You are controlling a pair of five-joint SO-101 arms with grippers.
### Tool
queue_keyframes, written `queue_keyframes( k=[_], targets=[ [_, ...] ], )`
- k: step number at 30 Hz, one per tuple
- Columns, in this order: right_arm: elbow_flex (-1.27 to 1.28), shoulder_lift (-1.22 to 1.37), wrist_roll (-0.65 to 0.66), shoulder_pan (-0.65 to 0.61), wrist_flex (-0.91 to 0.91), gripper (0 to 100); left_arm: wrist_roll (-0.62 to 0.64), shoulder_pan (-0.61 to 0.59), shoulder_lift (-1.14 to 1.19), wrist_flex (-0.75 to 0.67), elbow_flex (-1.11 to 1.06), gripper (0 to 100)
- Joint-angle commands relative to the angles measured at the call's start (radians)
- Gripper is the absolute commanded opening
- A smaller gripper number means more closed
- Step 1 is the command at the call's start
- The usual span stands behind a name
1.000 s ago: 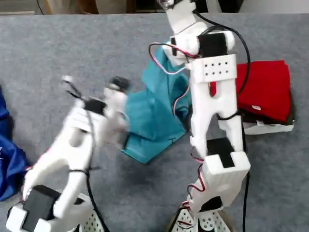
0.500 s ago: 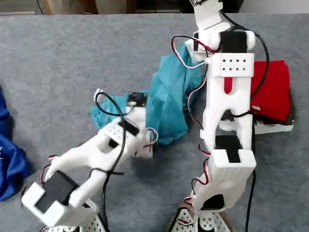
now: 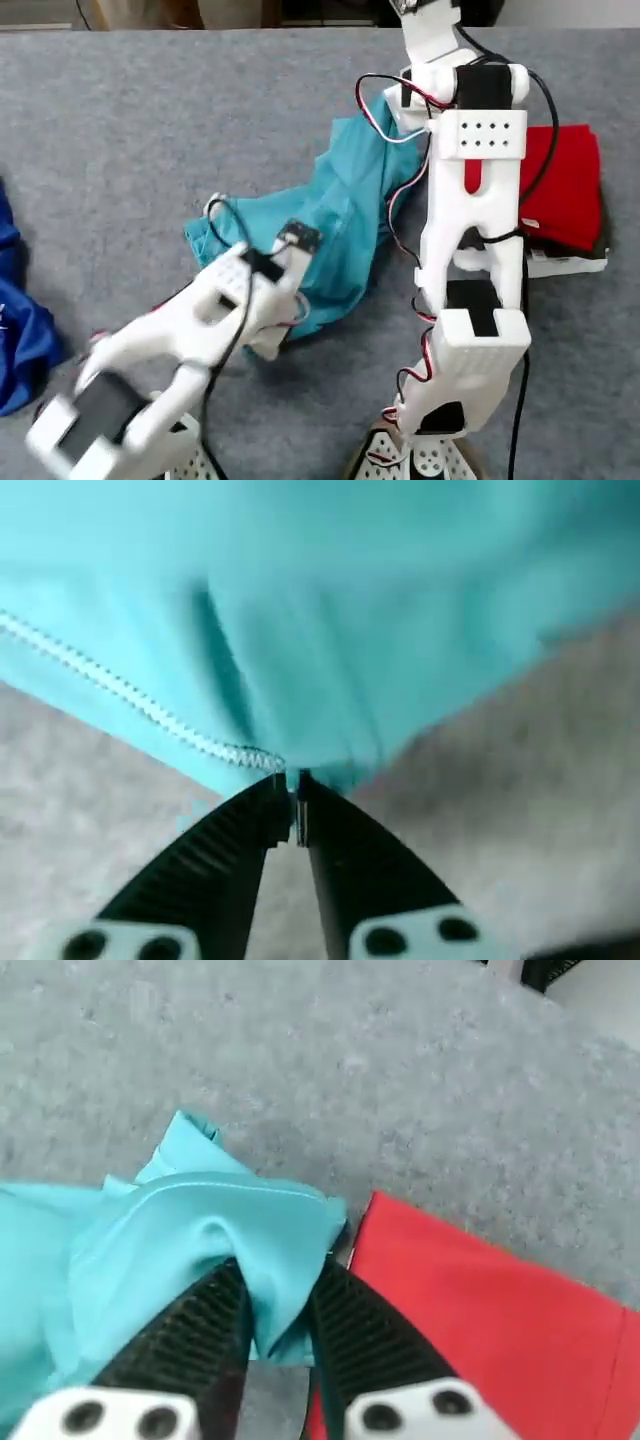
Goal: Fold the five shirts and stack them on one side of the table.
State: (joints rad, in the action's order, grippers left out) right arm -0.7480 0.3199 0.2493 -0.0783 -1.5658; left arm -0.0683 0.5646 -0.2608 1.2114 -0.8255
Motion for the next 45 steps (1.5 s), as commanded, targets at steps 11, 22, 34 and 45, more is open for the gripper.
queue_keyframes(
  k=[11,22,34,45],
  targets=[
    [-0.058,-0.148,0.029,-0.101,-0.222,0.5,-0.601,-0.546,-1.171,0.397,-0.143,2],
    [0.219,-0.446,0.044,-0.248,-0.221,0.5,-0.589,-0.772,-1.156,0.446,-0.014,9],
    [0.433,-0.535,0.052,-0.245,-0.21,0.5,-0.397,-0.769,-1.124,0.443,0.212,24],
    [0.429,-0.348,0.044,-0.104,-0.078,0.5,-0.238,-0.746,-0.762,-0.109,-0.207,25]
  ],
)
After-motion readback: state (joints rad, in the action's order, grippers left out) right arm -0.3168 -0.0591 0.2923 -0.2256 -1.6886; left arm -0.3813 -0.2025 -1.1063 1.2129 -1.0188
